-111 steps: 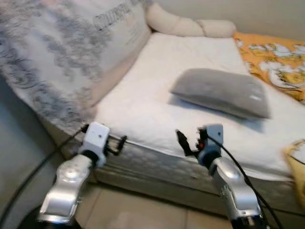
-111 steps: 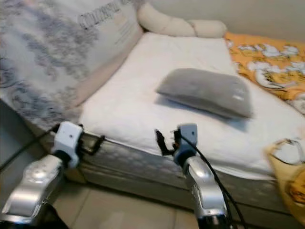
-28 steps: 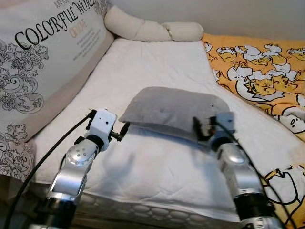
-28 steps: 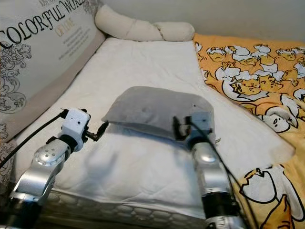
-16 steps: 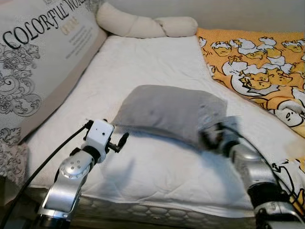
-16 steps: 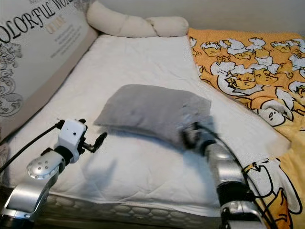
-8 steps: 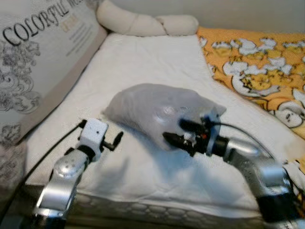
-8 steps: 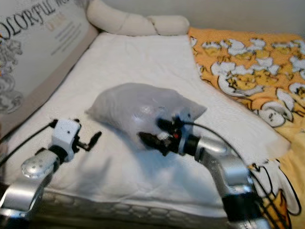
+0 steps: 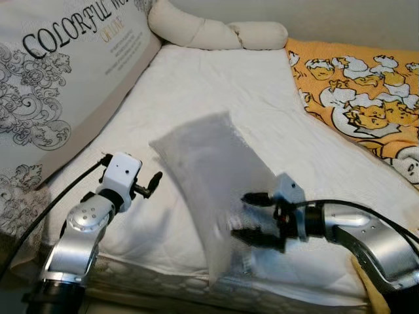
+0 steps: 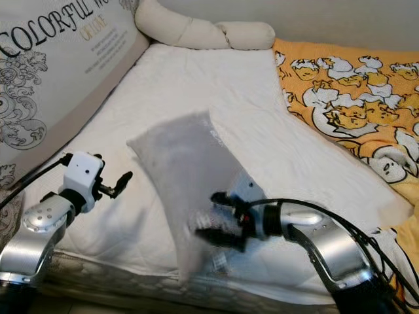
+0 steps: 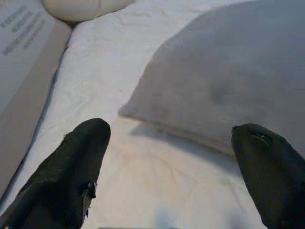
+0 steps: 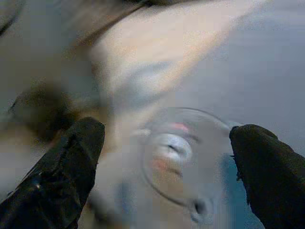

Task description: Clean up the room

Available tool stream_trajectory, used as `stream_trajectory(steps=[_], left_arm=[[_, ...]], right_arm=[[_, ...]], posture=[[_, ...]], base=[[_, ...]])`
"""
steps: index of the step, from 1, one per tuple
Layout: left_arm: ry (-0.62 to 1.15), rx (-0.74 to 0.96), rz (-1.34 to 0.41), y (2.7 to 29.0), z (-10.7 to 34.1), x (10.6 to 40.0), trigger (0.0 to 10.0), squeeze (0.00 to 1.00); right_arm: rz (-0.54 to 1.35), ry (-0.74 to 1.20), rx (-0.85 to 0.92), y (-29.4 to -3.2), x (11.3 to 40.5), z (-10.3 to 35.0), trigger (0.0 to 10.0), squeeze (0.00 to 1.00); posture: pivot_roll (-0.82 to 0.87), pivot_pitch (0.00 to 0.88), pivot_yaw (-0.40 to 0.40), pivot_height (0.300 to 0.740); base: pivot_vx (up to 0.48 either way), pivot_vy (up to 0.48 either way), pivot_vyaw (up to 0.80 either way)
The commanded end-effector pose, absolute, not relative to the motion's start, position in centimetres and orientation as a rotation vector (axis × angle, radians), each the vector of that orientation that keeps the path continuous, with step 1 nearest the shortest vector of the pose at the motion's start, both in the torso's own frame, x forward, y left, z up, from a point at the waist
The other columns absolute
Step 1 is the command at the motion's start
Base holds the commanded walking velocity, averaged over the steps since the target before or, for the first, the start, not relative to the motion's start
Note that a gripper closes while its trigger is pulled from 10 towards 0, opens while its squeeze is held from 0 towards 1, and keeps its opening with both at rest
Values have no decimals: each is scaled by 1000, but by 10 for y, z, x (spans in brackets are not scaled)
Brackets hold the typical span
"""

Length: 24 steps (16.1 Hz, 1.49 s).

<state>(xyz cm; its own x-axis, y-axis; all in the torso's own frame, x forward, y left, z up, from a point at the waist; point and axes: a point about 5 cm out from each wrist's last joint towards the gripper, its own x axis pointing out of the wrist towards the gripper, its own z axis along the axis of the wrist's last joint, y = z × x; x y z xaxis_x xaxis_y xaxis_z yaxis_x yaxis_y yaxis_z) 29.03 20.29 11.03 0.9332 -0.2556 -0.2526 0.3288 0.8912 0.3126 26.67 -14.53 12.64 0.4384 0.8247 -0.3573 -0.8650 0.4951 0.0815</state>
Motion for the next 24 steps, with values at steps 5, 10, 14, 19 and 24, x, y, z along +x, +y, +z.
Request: stream_trajectory(steps=[5,10,14,19,24], left_arm=[[427,476,-288,198,76,302,10000,0],[581,551,-408,178,45,306,10000,0],[559,512,-483,147,42,317,10000,0],[476,475,-486,136,62,337,10000,0],[476,451,-490,154,59,332,10000,0]], right_arm=[[349,330,-177,-201,347,124,10000,0],[338,454,-501,-203,335,70,10000,0],[776,481,-328,-159,302,53,10000,0],[907,474,-149,-170,281,76,10000,0],[676,563,-190,-209,279,60,10000,361]], posture=[[96,0,31,740],[113,0,5,740],[95,0,-6,740],[68,0,21,740],[75,0,17,740]], base=[[0,0,0],[0,0,0],[0,0,0],[0,0,0],[0,0,0]])
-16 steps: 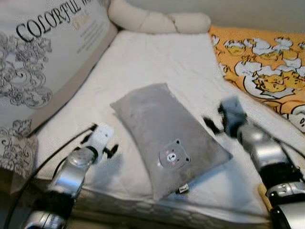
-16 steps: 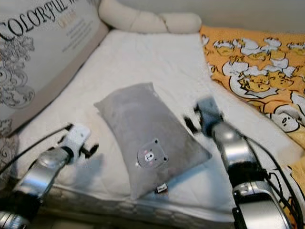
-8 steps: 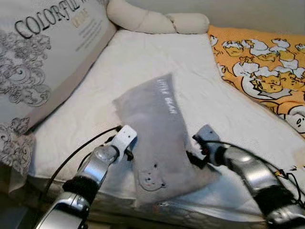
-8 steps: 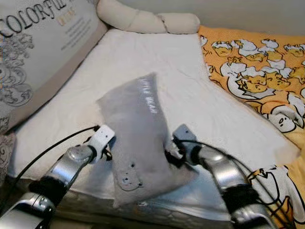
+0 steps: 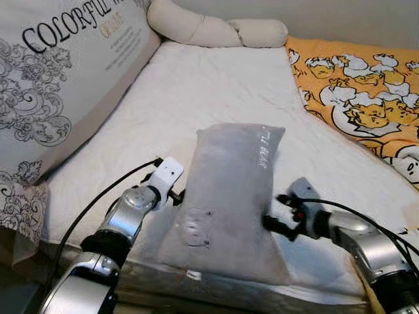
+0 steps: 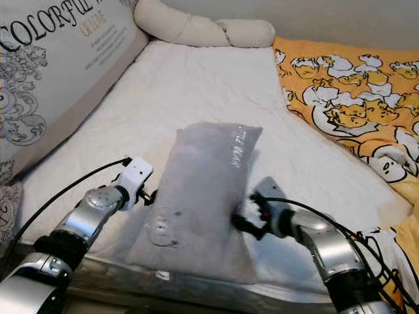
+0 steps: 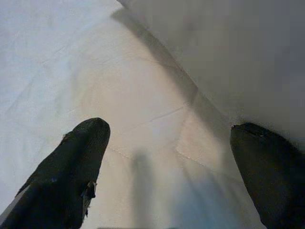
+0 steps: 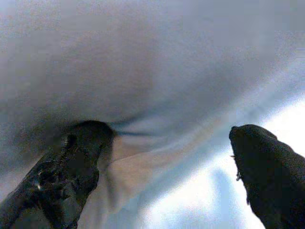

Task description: Clean up the room

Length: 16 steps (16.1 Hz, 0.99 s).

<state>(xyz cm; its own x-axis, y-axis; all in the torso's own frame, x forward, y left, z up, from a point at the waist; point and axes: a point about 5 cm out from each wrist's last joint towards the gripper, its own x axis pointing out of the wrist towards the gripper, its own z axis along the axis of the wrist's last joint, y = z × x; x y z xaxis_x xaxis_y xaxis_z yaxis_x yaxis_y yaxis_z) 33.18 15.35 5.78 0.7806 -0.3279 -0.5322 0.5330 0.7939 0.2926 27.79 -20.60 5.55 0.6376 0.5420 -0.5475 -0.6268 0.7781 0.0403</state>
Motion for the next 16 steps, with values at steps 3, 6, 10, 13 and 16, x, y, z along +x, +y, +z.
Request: stream_trajectory(steps=[3,6,10,13,16], left_arm=[[466,183,-508,167,53,323,10000,1000],[440,13,-451,173,55,326,10000,1000],[382,-397,-459,162,63,332,10000,1000],[434,-503,-655,134,63,327,10000,1000],[490,-489,-785,112,57,319,10000,1000]], right_arm=[[368,527,-14,-245,285,51,10000,1000],[320,421,265,-253,284,51,10000,1000],[339,304,540,-254,286,56,10000,1000],[409,272,693,-241,285,55,10000,1000],[540,400,697,-210,275,38,10000,1000]], posture=[[80,0,16,740],[79,0,26,740],[73,0,37,740],[62,0,48,740],[50,0,52,740]], base=[[0,0,0],[0,0,0],[0,0,0],[0,0,0],[0,0,0]])
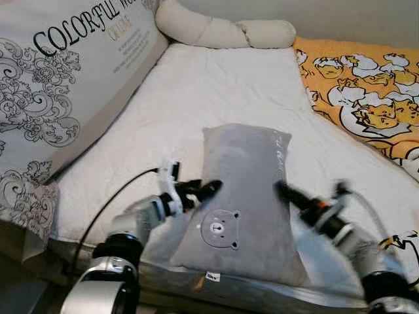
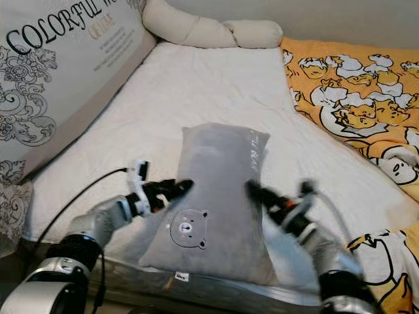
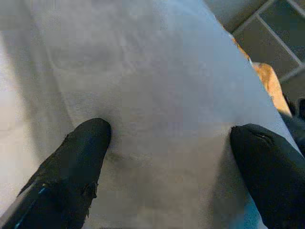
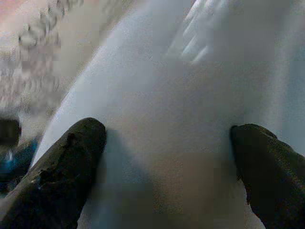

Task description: Clean up the room

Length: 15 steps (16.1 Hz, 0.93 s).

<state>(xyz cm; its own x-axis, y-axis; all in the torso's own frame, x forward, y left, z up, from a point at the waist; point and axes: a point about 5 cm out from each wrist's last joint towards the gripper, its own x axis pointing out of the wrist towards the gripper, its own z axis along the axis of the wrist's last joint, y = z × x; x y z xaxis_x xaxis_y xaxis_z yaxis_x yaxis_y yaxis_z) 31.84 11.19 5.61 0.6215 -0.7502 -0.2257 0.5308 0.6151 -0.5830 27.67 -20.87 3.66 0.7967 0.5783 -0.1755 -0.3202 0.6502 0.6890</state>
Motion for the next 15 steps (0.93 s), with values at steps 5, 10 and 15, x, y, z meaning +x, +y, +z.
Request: stream_trajectory(steps=[5,10,15], left_arm=[[574,-335,-802,103,45,314,4863,133],[584,-259,-765,105,38,312,0,0],[582,-252,-776,102,37,311,0,0]], right_arm=[[469,600,475,-182,280,11,8902,0],[410,599,475,-173,287,8,0,0],[417,568,493,-167,290,9,0,0]], posture=[[49,0,53,740],[67,0,33,740],[76,0,23,740]], base=[[0,0,0],[0,0,0],[0,0,0]])
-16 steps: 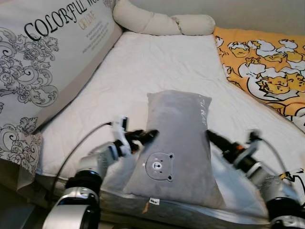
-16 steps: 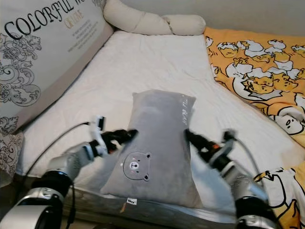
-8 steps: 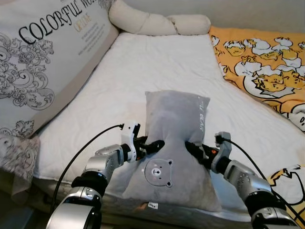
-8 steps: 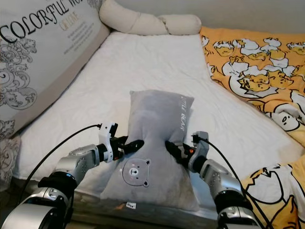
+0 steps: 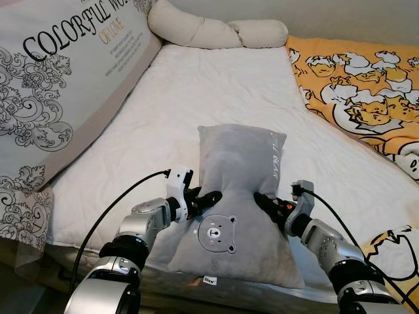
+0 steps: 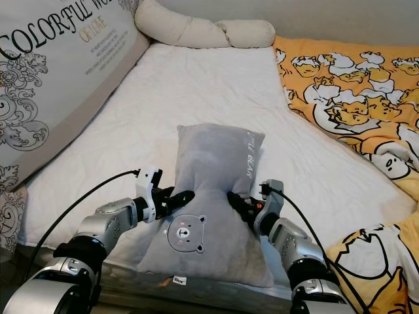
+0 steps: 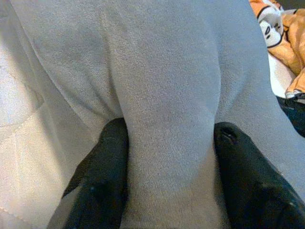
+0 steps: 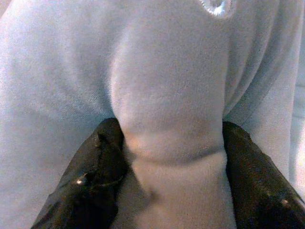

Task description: Clean up the room

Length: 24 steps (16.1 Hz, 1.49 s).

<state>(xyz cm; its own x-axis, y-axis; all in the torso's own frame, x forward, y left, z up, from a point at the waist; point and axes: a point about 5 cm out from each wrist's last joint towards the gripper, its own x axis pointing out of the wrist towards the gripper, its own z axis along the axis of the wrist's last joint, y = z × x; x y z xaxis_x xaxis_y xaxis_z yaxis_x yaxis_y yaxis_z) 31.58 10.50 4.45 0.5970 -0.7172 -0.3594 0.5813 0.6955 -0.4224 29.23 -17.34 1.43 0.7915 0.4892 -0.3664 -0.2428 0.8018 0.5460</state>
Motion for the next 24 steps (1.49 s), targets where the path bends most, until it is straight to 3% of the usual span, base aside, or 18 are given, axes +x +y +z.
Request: stream_trajectory(steps=[1,7,12,20,24], left_arm=[[586,-238,-779,101,37,311,0,0],[588,-231,-767,100,36,312,0,0],[567,-198,-772,100,37,311,0,0],[280,-177,-789,94,99,329,0,0],[134,-206,-709,103,134,330,0,0]], right_arm=[[417,565,502,-165,291,9,0,0],[408,632,498,-157,296,10,0,0],[443,476,462,-150,307,27,0,0],[447,247,445,-135,325,69,0,0],[402,95,407,-132,334,105,0,0]], posture=[[80,0,19,740],[68,0,30,740],[71,0,29,740],[85,0,38,740],[37,0,72,740]], base=[[0,0,0],[0,0,0],[0,0,0],[0,0,0],[0,0,0]])
